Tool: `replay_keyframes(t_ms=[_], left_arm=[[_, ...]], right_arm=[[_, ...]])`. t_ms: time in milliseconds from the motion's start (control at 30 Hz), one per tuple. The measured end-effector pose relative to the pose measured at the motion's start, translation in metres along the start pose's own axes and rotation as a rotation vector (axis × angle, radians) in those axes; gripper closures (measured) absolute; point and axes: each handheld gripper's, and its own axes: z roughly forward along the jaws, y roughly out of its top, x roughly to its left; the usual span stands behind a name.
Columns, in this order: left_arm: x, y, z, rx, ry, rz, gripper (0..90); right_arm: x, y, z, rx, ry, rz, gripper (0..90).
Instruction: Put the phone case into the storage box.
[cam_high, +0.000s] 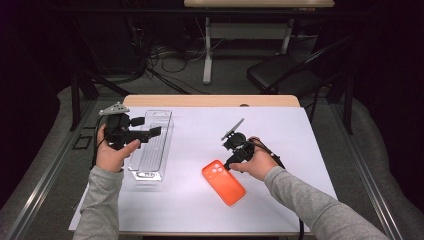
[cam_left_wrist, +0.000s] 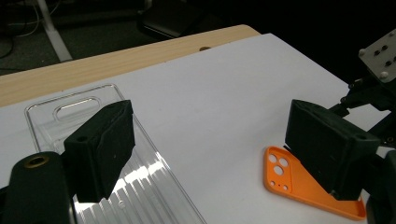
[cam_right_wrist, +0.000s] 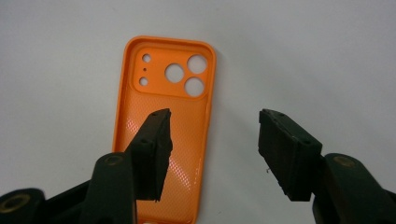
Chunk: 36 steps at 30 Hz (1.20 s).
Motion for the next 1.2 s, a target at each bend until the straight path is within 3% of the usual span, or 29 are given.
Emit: replay_keyframes(t_ms=[100, 167, 200, 233, 267, 367, 400, 433, 467, 533, 567, 600, 700, 733, 967, 1000, 1167, 1200], left_arm=[[0.000, 0.000, 0.000, -0.001, 0.002, -0.008, 15.9], [0.000, -0.001, 0.000, 0.002, 0.002, -0.010, 15.9], [0.000, -0.001, 0.000, 0.002, 0.000, -0.009, 15.8], [0.000, -0.001, 0.000, 0.003, 0.000, -0.008, 15.9], [0.000, -0.001, 0.000, 0.004, 0.000, -0.004, 15.9], [0.000, -0.001, 0.000, 0.004, 0.000, -0.005, 15.9], [0.000, -0.001, 0.000, 0.005, 0.002, -0.007, 15.9], [0.000, -0.001, 0.000, 0.005, 0.002, -0.007, 15.8], [0.001, -0.001, 0.001, 0.005, 0.001, -0.008, 15.8], [0.001, -0.001, 0.000, 0.005, 0.002, -0.006, 15.9], [0.001, -0.001, 0.000, 0.005, 0.002, -0.006, 15.9], [0.001, -0.001, 0.000, 0.005, 0.001, -0.006, 15.9], [0.001, -0.001, 0.000, 0.005, 0.001, -0.006, 15.9], [0.001, -0.001, 0.000, 0.004, 0.001, -0.009, 15.9], [0.002, -0.002, 0.001, 0.009, -0.002, -0.009, 15.8], [0.002, -0.002, 0.001, 0.010, -0.002, -0.012, 15.9], [0.003, -0.002, 0.001, 0.006, -0.001, -0.015, 15.8], [0.003, -0.002, 0.000, 0.006, -0.001, -0.019, 15.8]], right_arm=[[0.002, -0.002, 0.006, 0.038, 0.003, 0.039, 45.0], [0.002, -0.001, 0.008, 0.060, 0.009, 0.038, 47.7], [0.002, -0.003, 0.012, 0.012, 0.018, 0.050, 48.3], [0.002, -0.003, 0.013, 0.015, 0.017, 0.045, 49.0], [0.002, -0.002, 0.012, 0.047, 0.018, 0.050, 49.9], [0.002, -0.002, 0.013, 0.048, 0.018, 0.068, 50.1], [0.001, 0.000, 0.012, 0.104, 0.014, 0.079, 50.6], [0.000, 0.000, 0.012, 0.106, 0.016, 0.087, 50.6], [0.000, -0.003, 0.019, 0.020, 0.024, 0.108, 50.9], [-0.001, -0.003, 0.022, 0.015, 0.037, 0.125, 51.2], [-0.001, -0.003, 0.022, 0.015, 0.037, 0.125, 51.2], [-0.003, 0.001, 0.015, 0.123, 0.022, 0.099, 53.1], [-0.003, 0.001, 0.016, 0.129, 0.025, 0.100, 55.3], [-0.003, -0.001, 0.021, 0.074, 0.035, 0.106, 59.1], [-0.003, -0.001, 0.027, 0.139, 0.031, 0.103, 63.0], [-0.003, -0.002, 0.031, 0.104, 0.037, 0.110, 62.9], [-0.004, 0.001, 0.030, 0.177, 0.025, 0.114, 61.8], [-0.003, -0.001, 0.035, 0.114, 0.036, 0.130, 61.8]])
